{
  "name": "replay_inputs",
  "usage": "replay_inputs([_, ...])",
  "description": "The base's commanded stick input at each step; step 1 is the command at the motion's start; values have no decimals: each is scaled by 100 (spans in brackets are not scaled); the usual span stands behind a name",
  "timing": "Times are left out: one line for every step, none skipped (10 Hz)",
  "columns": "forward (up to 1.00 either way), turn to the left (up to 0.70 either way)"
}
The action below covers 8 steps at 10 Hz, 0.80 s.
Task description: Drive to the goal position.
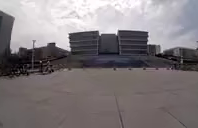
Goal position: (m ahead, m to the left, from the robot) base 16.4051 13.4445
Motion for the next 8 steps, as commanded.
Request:
replay_inputs([67, 0])
replay_inputs([67, 0])
replay_inputs([67, 0])
replay_inputs([67, 0])
replay_inputs([67, 0])
replay_inputs([67, 0])
replay_inputs([67, 0])
replay_inputs([67, 0])
